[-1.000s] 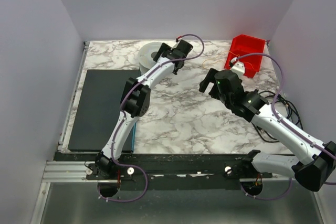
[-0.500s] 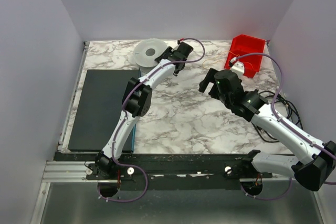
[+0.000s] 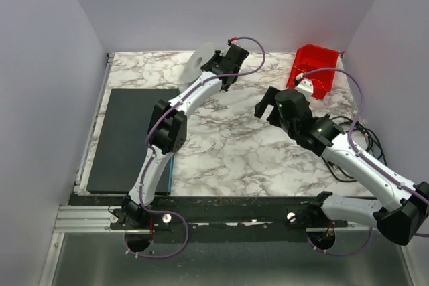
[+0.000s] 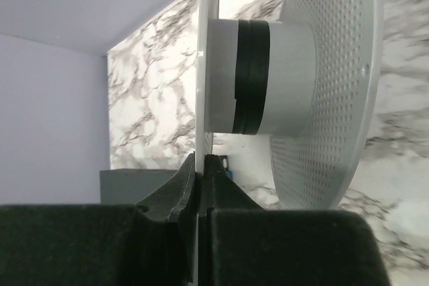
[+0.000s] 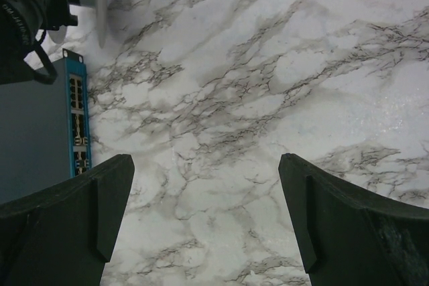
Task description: Wrap the cables
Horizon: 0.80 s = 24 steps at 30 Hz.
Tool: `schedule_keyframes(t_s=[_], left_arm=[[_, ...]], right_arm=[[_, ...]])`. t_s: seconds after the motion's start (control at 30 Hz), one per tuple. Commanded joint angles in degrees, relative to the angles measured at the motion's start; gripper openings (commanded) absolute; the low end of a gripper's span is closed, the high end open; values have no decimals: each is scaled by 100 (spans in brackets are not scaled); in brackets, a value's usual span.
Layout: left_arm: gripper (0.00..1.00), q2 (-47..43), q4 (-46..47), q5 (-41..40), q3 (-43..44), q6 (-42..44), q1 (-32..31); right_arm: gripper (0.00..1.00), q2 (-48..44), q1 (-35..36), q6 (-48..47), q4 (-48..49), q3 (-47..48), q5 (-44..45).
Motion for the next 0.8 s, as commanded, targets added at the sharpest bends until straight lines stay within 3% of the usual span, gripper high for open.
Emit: schedule_keyframes(t_s=[0.0, 0.43, 0.63, 0.77], left_arm=[[0, -851, -152, 735, -46, -753, -219], [0, -2386, -1286, 2063, -933, -2569, -261], [0, -3277, -1501, 2616, -1931, -3478, -281], [0, -3956, -1145, 2809, -2965, -4024, -387]], right_arm=[[100, -94, -27, 153, 62, -26, 37], [100, 135, -28, 31, 314, -32, 95], [100, 273, -31, -2, 404, -10, 104], [100, 408, -33, -2, 515, -43, -47]])
